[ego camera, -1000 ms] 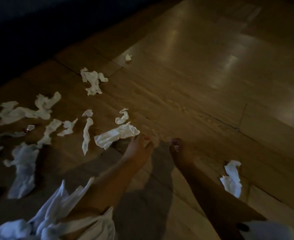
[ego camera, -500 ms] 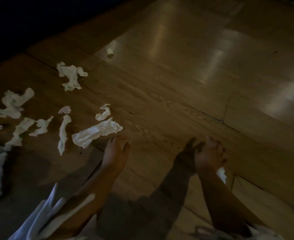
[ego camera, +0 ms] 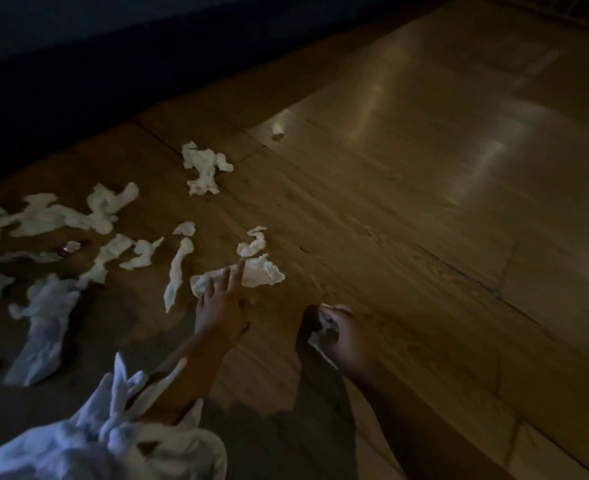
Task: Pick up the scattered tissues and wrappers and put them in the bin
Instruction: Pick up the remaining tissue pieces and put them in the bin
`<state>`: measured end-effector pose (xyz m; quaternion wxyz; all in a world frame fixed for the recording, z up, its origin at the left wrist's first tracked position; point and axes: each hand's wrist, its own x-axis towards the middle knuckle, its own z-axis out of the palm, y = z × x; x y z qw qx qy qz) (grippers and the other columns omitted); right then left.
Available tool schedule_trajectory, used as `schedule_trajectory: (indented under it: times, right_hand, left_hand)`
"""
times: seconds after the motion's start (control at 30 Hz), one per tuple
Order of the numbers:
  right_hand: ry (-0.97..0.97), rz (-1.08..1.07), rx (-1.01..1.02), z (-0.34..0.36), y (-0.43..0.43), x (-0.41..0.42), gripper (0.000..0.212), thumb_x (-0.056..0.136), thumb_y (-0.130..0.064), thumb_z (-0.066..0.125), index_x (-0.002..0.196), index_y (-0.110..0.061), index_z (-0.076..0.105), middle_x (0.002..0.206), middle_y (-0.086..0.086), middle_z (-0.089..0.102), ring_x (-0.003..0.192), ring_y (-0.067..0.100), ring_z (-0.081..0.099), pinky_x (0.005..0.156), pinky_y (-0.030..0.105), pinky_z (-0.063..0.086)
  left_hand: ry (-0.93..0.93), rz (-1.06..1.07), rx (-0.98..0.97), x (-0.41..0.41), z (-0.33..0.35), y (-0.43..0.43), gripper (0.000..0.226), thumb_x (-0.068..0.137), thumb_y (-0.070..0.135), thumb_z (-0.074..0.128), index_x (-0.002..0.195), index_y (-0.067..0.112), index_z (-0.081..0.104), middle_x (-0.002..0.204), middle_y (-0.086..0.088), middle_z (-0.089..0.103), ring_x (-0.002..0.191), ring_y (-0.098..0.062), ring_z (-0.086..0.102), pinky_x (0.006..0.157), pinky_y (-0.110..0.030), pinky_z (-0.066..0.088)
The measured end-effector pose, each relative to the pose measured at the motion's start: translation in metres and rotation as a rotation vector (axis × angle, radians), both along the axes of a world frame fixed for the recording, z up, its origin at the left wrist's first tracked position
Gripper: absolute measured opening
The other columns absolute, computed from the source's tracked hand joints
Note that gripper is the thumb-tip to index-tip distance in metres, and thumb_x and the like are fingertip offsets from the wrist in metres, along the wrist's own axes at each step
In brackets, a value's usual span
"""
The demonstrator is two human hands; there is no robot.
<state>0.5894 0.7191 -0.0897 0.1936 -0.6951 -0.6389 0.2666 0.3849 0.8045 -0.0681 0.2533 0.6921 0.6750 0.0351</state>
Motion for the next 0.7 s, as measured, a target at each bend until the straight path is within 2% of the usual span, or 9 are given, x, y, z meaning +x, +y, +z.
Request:
schedule_trajectory:
  times: [0.03, 0.07, 0.1, 0.17, 0.3, 0.4, 0.5, 0.63, 0.7]
  right_hand:
    - [-0.028, 0.073, 0.027, 0.001, 0.005, -0.007, 0.074, 0.085, -0.059, 0.042, 0.132, -0.002, 0.045, 0.128, 0.011, 0.044, 0.114, 0.019, 0.050, 0.089, 0.002, 0.035]
    - [-0.036, 0.055, 0.000, -0.005, 0.013, -0.008, 0.078, 0.083, -0.065, 0.035, 0.136, -0.007, 0.042, 0.125, 0.011, 0.048, 0.104, 0.019, 0.054, 0.086, 0.013, 0.042]
    - [-0.032, 0.012, -0.047, -0.005, 0.016, -0.007, 0.065, 0.090, -0.057, 0.036, 0.136, -0.013, 0.042, 0.116, 0.008, 0.052, 0.090, 0.016, 0.056, 0.076, 0.021, 0.046]
    - [-0.095, -0.122, -0.110, -0.005, 0.022, -0.007, 0.037, 0.098, -0.032, 0.040, 0.131, -0.015, 0.047, 0.100, 0.003, 0.056, 0.080, 0.015, 0.054, 0.064, 0.022, 0.042]
    - [-0.003, -0.069, -0.132, 0.008, 0.036, -0.023, 0.025, 0.094, -0.013, 0.049, 0.116, -0.006, 0.059, 0.112, 0.009, 0.059, 0.103, 0.022, 0.056, 0.065, 0.005, 0.036]
    - [0.139, -0.109, -0.033, 0.017, 0.076, -0.049, 0.024, 0.089, -0.010, 0.058, 0.112, -0.009, 0.062, 0.120, 0.008, 0.060, 0.110, 0.018, 0.055, 0.088, 0.017, 0.040]
    - [0.206, -0.087, 0.003, 0.032, 0.126, -0.084, 0.027, 0.088, -0.008, 0.060, 0.115, -0.008, 0.062, 0.120, 0.006, 0.060, 0.112, 0.019, 0.056, 0.092, 0.027, 0.043]
    - [0.095, 0.034, -0.069, 0.030, 0.174, -0.113, 0.017, 0.085, -0.002, 0.062, 0.099, 0.003, 0.069, 0.143, 0.014, 0.041, 0.129, 0.027, 0.044, 0.100, 0.026, 0.036]
    - [0.052, 0.127, -0.151, 0.028, 0.176, -0.120, 0.016, 0.085, 0.001, 0.060, 0.096, 0.010, 0.068, 0.141, 0.017, 0.043, 0.129, 0.027, 0.044, 0.098, 0.025, 0.038]
  left_hand:
    - [0.033, -0.029, -0.024, -0.004, -0.002, 0.002, 0.071, 0.094, 0.037, 0.043, 0.147, 0.039, -0.004, 0.157, -0.004, 0.013, 0.143, -0.033, 0.014, 0.112, -0.050, 0.027]
    - [0.061, -0.061, -0.040, -0.010, -0.007, 0.008, 0.066, 0.094, 0.034, 0.043, 0.148, 0.037, 0.003, 0.154, -0.006, 0.020, 0.141, -0.033, 0.019, 0.109, -0.047, 0.033]
    - [0.097, -0.070, -0.053, -0.012, -0.004, 0.007, 0.060, 0.095, 0.031, 0.042, 0.147, 0.035, 0.013, 0.151, -0.006, 0.025, 0.139, -0.033, 0.023, 0.104, -0.043, 0.038]
    - [0.113, -0.054, -0.007, -0.011, -0.004, 0.004, 0.045, 0.096, 0.026, 0.042, 0.141, 0.031, 0.034, 0.145, -0.004, 0.034, 0.135, -0.030, 0.027, 0.099, -0.037, 0.043]
    - [0.004, -0.043, 0.013, -0.012, -0.003, -0.005, 0.032, 0.096, 0.022, 0.046, 0.126, 0.022, 0.053, 0.136, -0.005, 0.047, 0.128, -0.022, 0.041, 0.103, -0.033, 0.043]
    - [-0.146, 0.011, 0.049, -0.020, 0.011, -0.011, 0.026, 0.093, 0.017, 0.050, 0.116, 0.012, 0.062, 0.123, -0.009, 0.058, 0.113, -0.024, 0.054, 0.095, -0.030, 0.044]
    - [-0.305, 0.124, 0.099, -0.045, 0.029, -0.013, 0.020, 0.090, 0.009, 0.053, 0.106, 0.011, 0.065, 0.109, -0.004, 0.061, 0.103, -0.022, 0.060, 0.090, -0.034, 0.050]
    - [-0.265, 0.049, 0.104, -0.111, 0.051, -0.001, 0.021, 0.088, 0.008, 0.058, 0.107, 0.015, 0.063, 0.112, -0.001, 0.061, 0.096, -0.009, 0.059, 0.075, -0.013, 0.050]
    - [-0.151, 0.073, 0.080, -0.145, 0.065, 0.005, 0.022, 0.091, 0.010, 0.054, 0.112, 0.013, 0.062, 0.114, -0.005, 0.062, 0.099, -0.011, 0.059, 0.078, -0.014, 0.047]
